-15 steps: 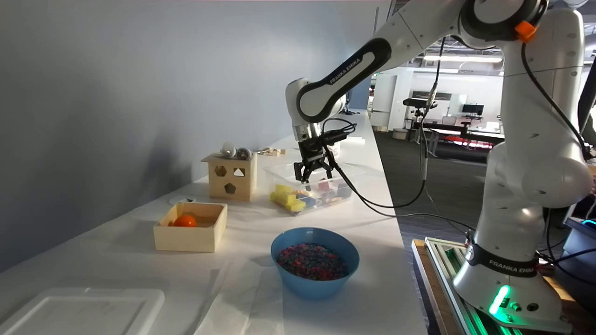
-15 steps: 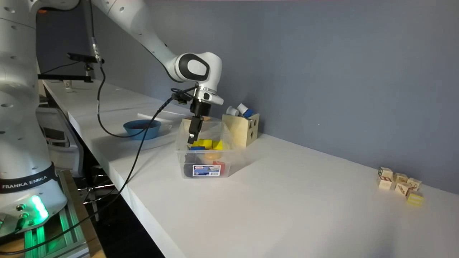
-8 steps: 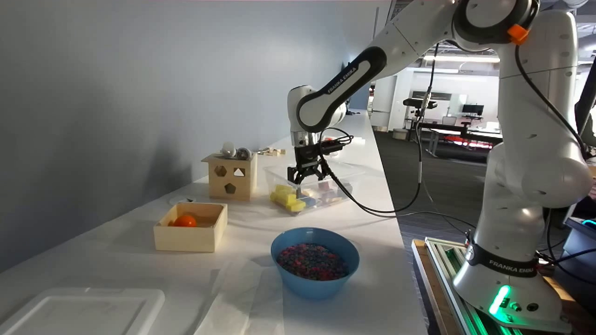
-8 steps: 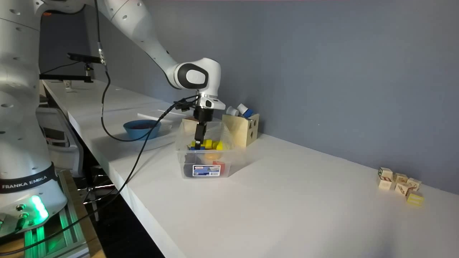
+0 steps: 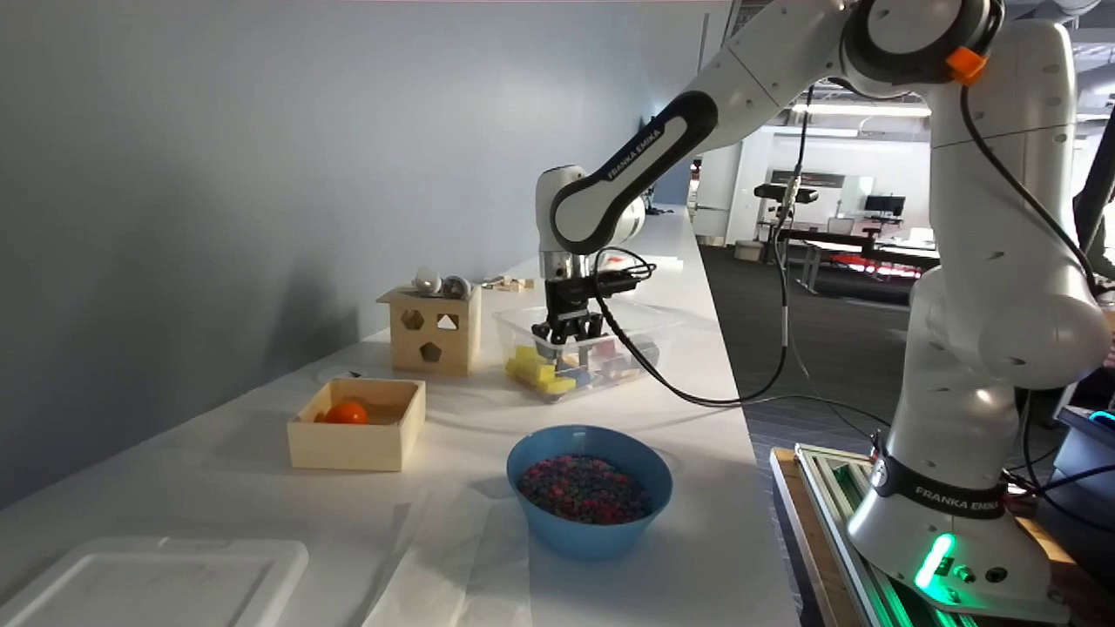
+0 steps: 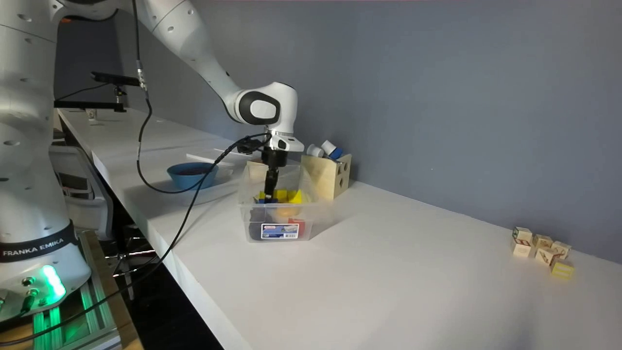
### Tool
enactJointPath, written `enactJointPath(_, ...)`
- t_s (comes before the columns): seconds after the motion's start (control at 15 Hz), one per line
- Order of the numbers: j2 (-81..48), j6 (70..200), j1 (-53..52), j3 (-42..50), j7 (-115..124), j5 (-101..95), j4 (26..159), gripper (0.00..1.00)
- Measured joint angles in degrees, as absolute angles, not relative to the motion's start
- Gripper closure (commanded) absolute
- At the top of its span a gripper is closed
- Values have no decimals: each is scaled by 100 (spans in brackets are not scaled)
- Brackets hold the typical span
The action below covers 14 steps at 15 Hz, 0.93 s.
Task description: Remove a blue block from the lunchbox and put it in the small wooden box
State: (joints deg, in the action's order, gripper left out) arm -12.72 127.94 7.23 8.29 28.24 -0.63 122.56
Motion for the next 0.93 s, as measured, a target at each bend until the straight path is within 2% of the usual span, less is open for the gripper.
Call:
enactJointPath(0.13,-1269,12794,724,845,2820,-63,12256,90)
enactJointPath(0.2,-1256,12790,725,866,2820,-63,12257,92)
enactJointPath(0.53,-1045,12718,745,978,2771,-14,12324,92)
enactJointPath(0.93,-25,12734,750,972,2457,141,12700,92)
